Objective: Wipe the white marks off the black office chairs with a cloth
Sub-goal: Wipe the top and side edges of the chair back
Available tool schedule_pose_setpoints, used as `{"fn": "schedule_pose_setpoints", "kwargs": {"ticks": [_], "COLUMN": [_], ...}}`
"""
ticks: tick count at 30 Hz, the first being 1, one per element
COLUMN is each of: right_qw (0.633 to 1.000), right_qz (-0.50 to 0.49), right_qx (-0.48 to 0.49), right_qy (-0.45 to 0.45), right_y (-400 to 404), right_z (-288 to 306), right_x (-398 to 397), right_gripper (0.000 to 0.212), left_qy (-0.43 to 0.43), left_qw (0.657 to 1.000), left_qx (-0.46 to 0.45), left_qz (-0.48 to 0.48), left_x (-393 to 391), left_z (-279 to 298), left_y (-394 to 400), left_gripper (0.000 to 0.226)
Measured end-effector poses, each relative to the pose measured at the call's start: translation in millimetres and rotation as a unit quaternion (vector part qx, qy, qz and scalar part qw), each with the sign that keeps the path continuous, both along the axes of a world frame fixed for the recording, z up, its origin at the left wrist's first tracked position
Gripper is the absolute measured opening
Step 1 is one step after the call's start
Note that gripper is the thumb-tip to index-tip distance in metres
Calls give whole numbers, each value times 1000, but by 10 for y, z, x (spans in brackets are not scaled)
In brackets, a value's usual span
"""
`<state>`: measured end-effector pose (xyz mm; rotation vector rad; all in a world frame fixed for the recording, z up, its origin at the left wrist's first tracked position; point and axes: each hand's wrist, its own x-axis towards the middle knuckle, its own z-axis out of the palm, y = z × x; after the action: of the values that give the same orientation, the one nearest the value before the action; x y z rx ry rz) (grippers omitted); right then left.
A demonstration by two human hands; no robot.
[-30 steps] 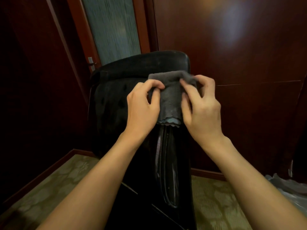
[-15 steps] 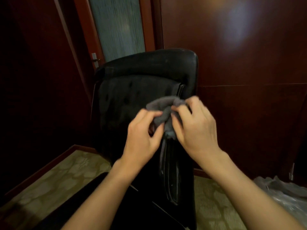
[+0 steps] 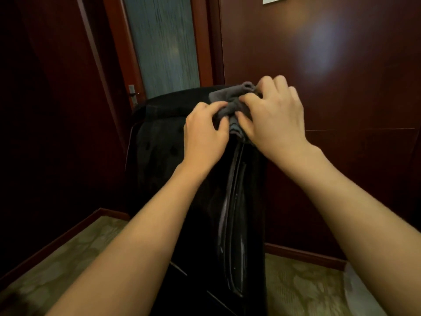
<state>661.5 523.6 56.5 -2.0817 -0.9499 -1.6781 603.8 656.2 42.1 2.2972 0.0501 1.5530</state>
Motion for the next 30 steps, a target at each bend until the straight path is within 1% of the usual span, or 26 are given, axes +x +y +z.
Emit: {"fn": "schedule_pose_setpoints", "kwargs": {"ticks": [2, 6, 8, 9, 11, 14, 16, 17, 18, 21, 23, 25, 28, 30], "right_qw": [1000, 997, 995, 995, 996, 997, 995, 994, 994, 996, 998, 998, 999, 999], "right_qz": [-5, 53, 59, 56, 40, -20, -41, -44, -47, -69, -56, -33, -1, 18], "right_qx": [-8, -50, -75, -80, -74, -62, -86, -89, -86, -55, -29, -24, -27, -44], "right_qy": [1, 6, -11, -20, -38, -41, 12, 38, 45, 8, -20, -39, -18, 5], "right_y": [-14, -71, -76, -54, 51, 271, 372, 414, 433, 342, 228, 115, -15, -55], "right_z": [-153, -604, -737, -708, -493, 70, 343, 397, 403, 256, 92, -85, -386, -621], "right_x": [-86, -315, -395, -389, -300, -52, 53, 107, 142, 112, 59, -29, -251, -410], "right_gripper": [21, 18, 14, 13, 11, 12, 16, 20, 22, 21, 20, 19, 19, 18], "left_qy": [-10, -8, 1, 1, -6, -35, -27, -14, -3, 1, -4, -5, 12, 19], "left_qw": [1000, 999, 999, 999, 1000, 999, 997, 996, 995, 997, 999, 999, 999, 999], "left_qx": [-2, -12, -25, -22, -11, -36, -65, -83, -94, -72, -41, -23, -2, -7], "left_qz": [-14, -29, -37, -36, -13, 20, 36, 36, 31, 1, -25, -41, -47, -48], "left_x": [-76, -417, -549, -552, -452, -115, 106, 192, 247, 183, 51, -93, -319, -494], "left_z": [-197, -799, -952, -944, -756, -197, 102, 175, 192, 34, -140, -308, -615, -889], "left_y": [-8, 30, 27, 46, 99, 162, 203, 216, 225, 178, 123, 90, 62, 46], "left_gripper": [27, 25, 26, 27, 28, 30, 33, 35, 35, 31, 29, 28, 28, 28]}}
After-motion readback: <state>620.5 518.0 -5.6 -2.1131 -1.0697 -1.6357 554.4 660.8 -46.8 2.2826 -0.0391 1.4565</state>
